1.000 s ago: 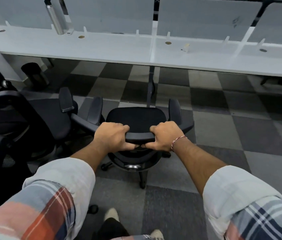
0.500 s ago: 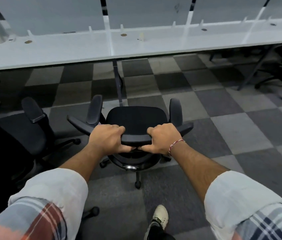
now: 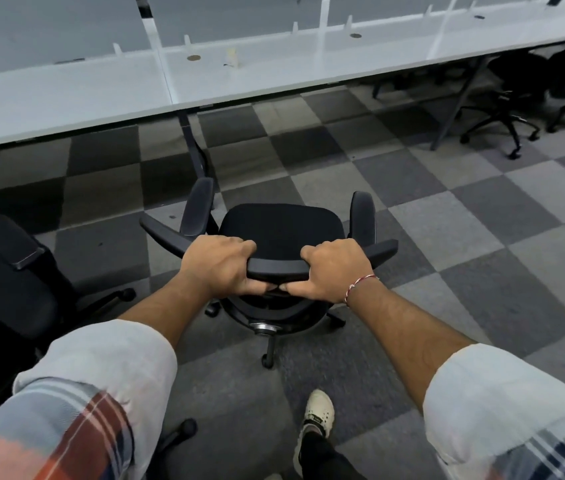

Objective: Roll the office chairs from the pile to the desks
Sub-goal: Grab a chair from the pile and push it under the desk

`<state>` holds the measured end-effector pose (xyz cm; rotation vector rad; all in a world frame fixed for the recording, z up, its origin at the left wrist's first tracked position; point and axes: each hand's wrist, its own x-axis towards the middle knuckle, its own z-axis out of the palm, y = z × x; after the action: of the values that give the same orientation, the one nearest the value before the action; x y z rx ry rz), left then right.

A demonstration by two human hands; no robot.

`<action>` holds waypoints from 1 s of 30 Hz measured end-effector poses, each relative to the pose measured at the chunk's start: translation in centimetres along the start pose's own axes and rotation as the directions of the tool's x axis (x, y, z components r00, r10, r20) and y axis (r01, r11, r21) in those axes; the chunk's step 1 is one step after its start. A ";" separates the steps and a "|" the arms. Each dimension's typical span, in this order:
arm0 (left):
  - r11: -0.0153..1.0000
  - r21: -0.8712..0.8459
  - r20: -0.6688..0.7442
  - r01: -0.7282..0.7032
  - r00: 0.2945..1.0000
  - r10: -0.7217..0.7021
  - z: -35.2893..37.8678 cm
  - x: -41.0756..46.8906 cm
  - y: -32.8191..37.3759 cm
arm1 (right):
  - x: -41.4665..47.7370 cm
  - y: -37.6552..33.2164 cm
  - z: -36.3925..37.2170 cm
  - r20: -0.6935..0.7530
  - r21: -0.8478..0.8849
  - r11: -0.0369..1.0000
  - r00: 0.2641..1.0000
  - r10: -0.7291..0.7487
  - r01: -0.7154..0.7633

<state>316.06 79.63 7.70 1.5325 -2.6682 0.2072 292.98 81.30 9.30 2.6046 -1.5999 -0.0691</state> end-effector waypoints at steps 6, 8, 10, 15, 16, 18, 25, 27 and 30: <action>1.000 0.027 0.015 -0.016 1.000 0.016 0.1 3.8 -0.8 | 1.9 1.8 0.3 -0.017 0.002 0.999 0.999 0.041 -0.041; 0.999 0.028 0.016 -0.026 1.000 0.025 0.4 5.6 -1.3 | 2.9 2.8 0.5 -0.026 0.013 0.998 0.998 0.055 -0.055; 0.998 0.040 0.016 -0.052 0.999 0.052 0.6 7.8 -1.6 | 4.0 4.2 0.8 -0.041 0.018 0.997 0.997 0.070 -0.069; 0.994 0.042 0.021 -0.099 0.995 0.099 1.5 13.7 -2.0 | 6.5 8.2 1.4 -0.039 0.010 0.993 0.992 0.116 -0.116; 0.994 0.037 0.016 -0.107 0.994 0.107 1.6 14.9 -2.0 | 7.0 9.1 1.5 -0.041 0.008 0.992 0.991 0.125 -0.125; 0.992 0.037 0.016 -0.124 0.992 0.124 2.2 17.8 -1.8 | 8.1 11.3 1.8 -0.041 -0.003 0.990 0.989 0.143 -0.143; 0.989 0.024 0.034 -0.143 0.989 0.142 3.3 26.2 -1.6 | 12.0 17.7 2.4 -0.030 -0.009 0.984 0.983 0.179 -0.179; 0.988 0.027 0.045 -0.149 0.988 0.148 3.5 28.7 -1.5 | 13.2 19.7 2.6 -0.020 -0.004 0.982 0.982 0.190 -0.190; 0.989 0.030 0.058 -0.146 0.988 0.144 3.8 32.1 -1.4 | 15.0 22.5 3.0 -0.023 0.005 0.980 0.980 0.197 -0.197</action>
<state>301.15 50.96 7.79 1.3734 -2.8366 0.2208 279.55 57.70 8.58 2.4233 -1.8403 -0.0232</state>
